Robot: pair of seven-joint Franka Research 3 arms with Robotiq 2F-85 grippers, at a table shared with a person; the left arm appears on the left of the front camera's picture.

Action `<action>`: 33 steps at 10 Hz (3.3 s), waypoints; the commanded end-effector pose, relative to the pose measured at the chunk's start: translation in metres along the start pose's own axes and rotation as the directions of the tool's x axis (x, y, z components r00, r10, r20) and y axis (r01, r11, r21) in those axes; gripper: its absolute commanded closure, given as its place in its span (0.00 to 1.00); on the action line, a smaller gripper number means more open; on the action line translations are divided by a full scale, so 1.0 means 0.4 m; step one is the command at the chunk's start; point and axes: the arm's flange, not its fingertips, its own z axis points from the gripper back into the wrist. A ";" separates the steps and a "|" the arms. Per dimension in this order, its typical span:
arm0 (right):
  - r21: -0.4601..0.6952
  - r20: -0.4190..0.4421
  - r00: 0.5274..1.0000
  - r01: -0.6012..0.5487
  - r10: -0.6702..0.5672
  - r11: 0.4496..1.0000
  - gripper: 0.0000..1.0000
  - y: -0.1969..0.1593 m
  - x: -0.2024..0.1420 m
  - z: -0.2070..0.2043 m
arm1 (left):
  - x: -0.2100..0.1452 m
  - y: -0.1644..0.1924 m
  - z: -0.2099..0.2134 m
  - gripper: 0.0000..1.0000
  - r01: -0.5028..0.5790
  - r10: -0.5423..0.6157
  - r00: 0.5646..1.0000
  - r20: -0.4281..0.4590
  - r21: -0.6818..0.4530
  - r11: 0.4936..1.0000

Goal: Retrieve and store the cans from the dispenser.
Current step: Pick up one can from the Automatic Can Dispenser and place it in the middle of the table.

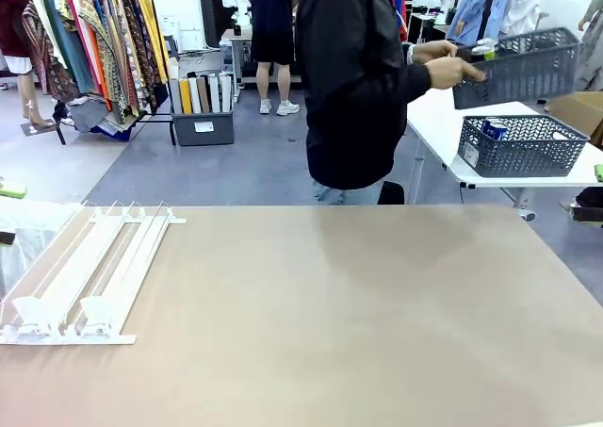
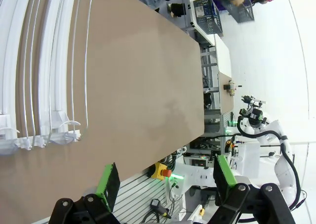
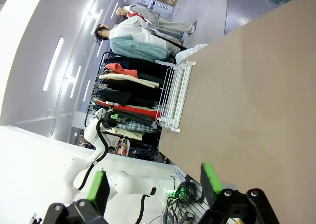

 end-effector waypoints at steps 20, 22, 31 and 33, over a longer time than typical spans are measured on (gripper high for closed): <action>0.018 0.013 1.000 -0.008 0.008 1.000 0.00 0.009 0.006 -0.004 | 0.002 -0.006 -0.001 0.00 0.006 -0.006 1.000 0.010 -0.023 1.000; 0.018 0.013 1.000 -0.008 0.008 1.000 0.00 0.009 0.006 -0.004 | 0.002 -0.006 -0.001 0.00 0.006 -0.006 1.000 0.010 -0.023 1.000; 0.018 0.013 1.000 -0.008 0.008 1.000 0.00 0.009 0.006 -0.004 | 0.002 -0.006 -0.001 0.00 0.006 -0.006 1.000 0.010 -0.023 1.000; 0.018 0.013 1.000 -0.008 0.008 1.000 0.00 0.009 0.006 -0.004 | 0.002 -0.006 -0.001 0.00 0.006 -0.006 1.000 0.010 -0.023 1.000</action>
